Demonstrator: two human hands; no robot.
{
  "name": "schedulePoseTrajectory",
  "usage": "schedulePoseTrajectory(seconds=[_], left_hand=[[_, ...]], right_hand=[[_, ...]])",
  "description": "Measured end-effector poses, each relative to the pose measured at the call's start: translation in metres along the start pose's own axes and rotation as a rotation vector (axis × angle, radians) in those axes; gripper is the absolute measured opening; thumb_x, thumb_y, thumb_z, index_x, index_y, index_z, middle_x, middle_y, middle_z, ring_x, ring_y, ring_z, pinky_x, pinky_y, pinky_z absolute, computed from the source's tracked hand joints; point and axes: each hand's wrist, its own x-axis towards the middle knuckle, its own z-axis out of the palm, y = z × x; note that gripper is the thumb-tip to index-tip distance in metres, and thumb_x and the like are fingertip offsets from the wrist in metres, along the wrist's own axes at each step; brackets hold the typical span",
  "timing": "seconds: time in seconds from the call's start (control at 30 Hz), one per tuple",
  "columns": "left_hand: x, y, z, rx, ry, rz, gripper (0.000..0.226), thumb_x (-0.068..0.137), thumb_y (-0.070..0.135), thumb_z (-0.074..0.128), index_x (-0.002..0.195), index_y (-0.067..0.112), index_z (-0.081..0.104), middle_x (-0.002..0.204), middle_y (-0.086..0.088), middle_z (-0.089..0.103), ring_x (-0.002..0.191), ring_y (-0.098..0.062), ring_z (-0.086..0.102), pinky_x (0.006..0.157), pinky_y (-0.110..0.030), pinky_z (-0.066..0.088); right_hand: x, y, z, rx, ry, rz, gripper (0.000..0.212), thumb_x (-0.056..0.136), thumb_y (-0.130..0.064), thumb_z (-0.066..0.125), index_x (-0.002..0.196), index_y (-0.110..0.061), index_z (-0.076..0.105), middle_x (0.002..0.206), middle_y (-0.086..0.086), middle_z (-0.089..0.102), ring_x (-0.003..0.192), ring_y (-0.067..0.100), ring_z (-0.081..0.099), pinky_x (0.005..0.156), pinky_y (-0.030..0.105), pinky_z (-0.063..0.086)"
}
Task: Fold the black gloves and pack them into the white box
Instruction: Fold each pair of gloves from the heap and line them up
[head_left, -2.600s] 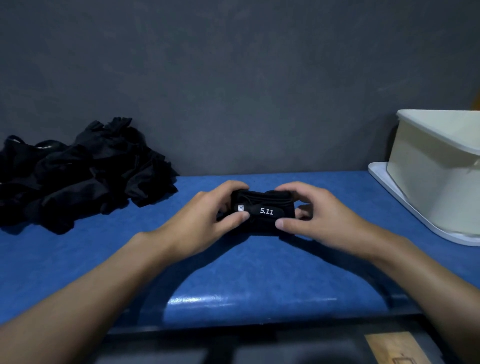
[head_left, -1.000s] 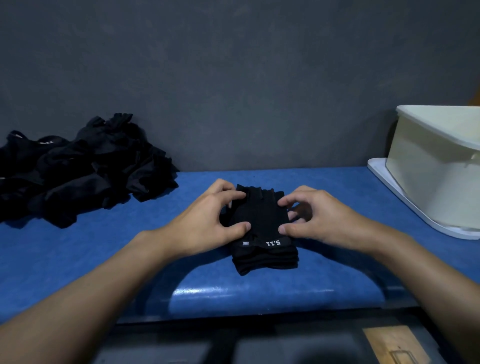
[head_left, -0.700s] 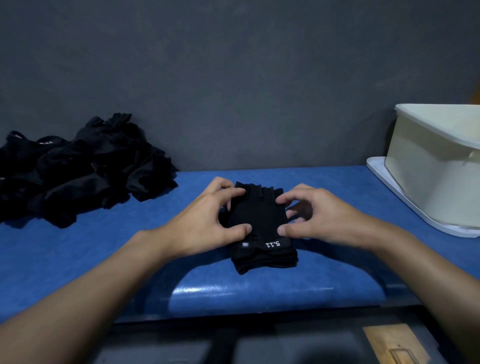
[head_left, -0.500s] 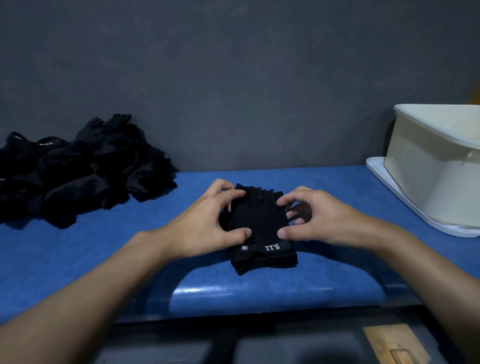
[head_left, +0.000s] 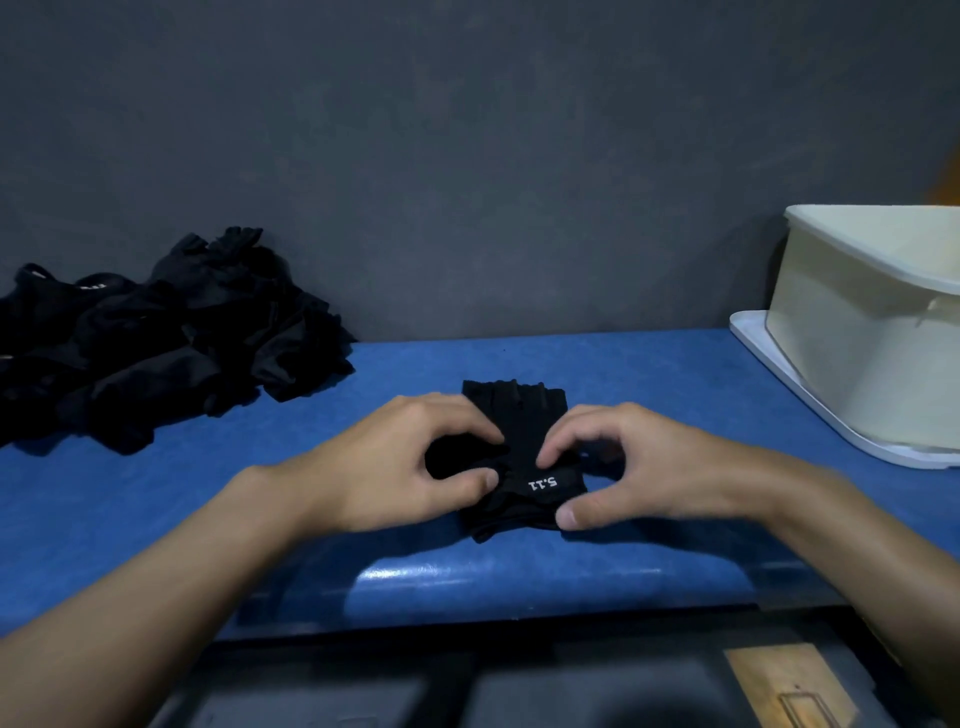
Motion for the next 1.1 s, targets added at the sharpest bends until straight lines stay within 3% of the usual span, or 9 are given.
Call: schedulePoseTrajectory(seconds=[0.23, 0.43, 0.63, 0.77, 0.87, 1.1], left_hand=[[-0.009, 0.001, 0.002, 0.026, -0.077, -0.017, 0.058, 0.079, 0.065, 0.059, 0.126, 0.032, 0.062, 0.119, 0.024, 0.058, 0.114, 0.003, 0.054, 0.099, -0.027, 0.045], [-0.011, 0.004, 0.006, 0.101, -0.107, 0.011, 0.07, 0.07, 0.067, 0.069, 0.131, 0.034, 0.057, 0.118, 0.021, 0.058, 0.109, 0.001, 0.056, 0.094, -0.028, 0.047], [-0.012, 0.006, 0.005, 0.103, -0.092, 0.012, 0.074, 0.069, 0.056, 0.078, 0.135, 0.038, 0.052, 0.12, 0.026, 0.057, 0.111, 0.006, 0.053, 0.095, -0.017, 0.044], [-0.012, 0.007, 0.004, 0.1, -0.077, 0.025, 0.075, 0.069, 0.055, 0.08, 0.136, 0.038, 0.051, 0.124, 0.024, 0.057, 0.113, 0.004, 0.054, 0.097, -0.021, 0.045], [-0.011, 0.006, 0.005, 0.096, -0.075, 0.055, 0.069, 0.068, 0.054, 0.078, 0.131, 0.04, 0.052, 0.119, 0.023, 0.056, 0.111, 0.0, 0.056, 0.094, -0.028, 0.048], [-0.01, 0.003, 0.004, 0.102, 0.002, 0.088, 0.028, 0.092, 0.042, 0.063, 0.119, 0.036, 0.061, 0.102, 0.019, 0.066, 0.092, 0.0, 0.061, 0.08, -0.029, 0.05]], right_hand=[[-0.002, 0.002, 0.005, -0.107, -0.021, 0.006, 0.045, 0.07, -0.029, 0.085, 0.108, -0.039, 0.063, 0.114, -0.019, 0.055, 0.107, -0.001, 0.052, 0.098, 0.023, 0.041], [-0.003, 0.0, 0.005, -0.157, -0.022, 0.018, 0.05, 0.071, -0.024, 0.085, 0.114, -0.036, 0.062, 0.114, -0.016, 0.055, 0.101, -0.003, 0.052, 0.09, 0.014, 0.04], [-0.004, -0.004, 0.005, -0.089, 0.048, 0.046, 0.04, 0.074, -0.025, 0.083, 0.108, -0.035, 0.066, 0.096, -0.02, 0.064, 0.089, -0.006, 0.058, 0.079, 0.01, 0.04], [-0.004, -0.004, 0.002, -0.037, 0.072, 0.04, 0.034, 0.076, -0.024, 0.082, 0.105, -0.034, 0.068, 0.091, -0.021, 0.068, 0.087, -0.003, 0.062, 0.08, 0.016, 0.046], [-0.004, -0.003, -0.001, -0.023, 0.089, 0.024, 0.031, 0.078, -0.024, 0.081, 0.105, -0.032, 0.069, 0.094, -0.015, 0.07, 0.09, 0.0, 0.064, 0.085, 0.022, 0.049], [-0.004, -0.003, -0.002, 0.037, 0.125, 0.021, 0.032, 0.081, -0.025, 0.079, 0.11, -0.032, 0.067, 0.099, -0.015, 0.07, 0.094, -0.004, 0.064, 0.083, 0.015, 0.046]])
